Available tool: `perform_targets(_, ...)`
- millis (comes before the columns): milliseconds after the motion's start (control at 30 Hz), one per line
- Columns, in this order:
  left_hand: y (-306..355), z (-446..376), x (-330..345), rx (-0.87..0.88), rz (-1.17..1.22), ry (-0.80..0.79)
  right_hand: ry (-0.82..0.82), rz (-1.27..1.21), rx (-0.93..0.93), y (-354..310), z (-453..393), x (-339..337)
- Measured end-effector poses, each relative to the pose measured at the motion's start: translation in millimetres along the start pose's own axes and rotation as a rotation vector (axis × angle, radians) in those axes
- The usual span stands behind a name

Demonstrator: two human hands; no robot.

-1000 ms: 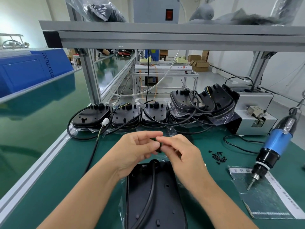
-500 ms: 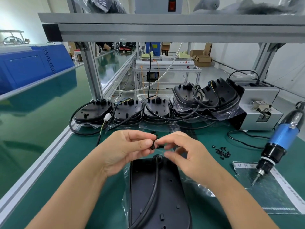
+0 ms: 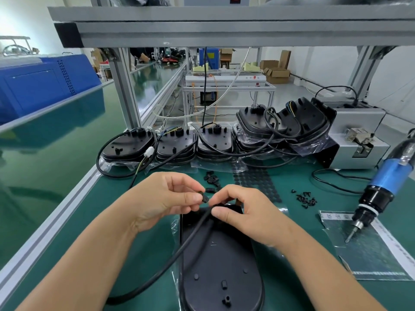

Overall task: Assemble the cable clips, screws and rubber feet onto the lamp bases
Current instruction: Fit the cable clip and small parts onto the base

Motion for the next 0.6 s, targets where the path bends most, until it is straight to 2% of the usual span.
perform_targets(367, -3, 2, 8, -0.03, -0.005, -0.064, 0.034, 0.038, -0.015, -2, 0, 1)
perform_targets(600, 2, 6, 12, 0.001, -0.148, -0.088, 0.051, 0.044, -0.03, -1, -1, 1)
Point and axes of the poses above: each hand's wrist, its own z-axis away from the middle knuckle, its own x-axis out of the palm, y = z × x, the point moved 10 cm from there along -z, towards the middle knuckle, and after that the axes turned 5 degrees about -z, right-handed, at the moved point
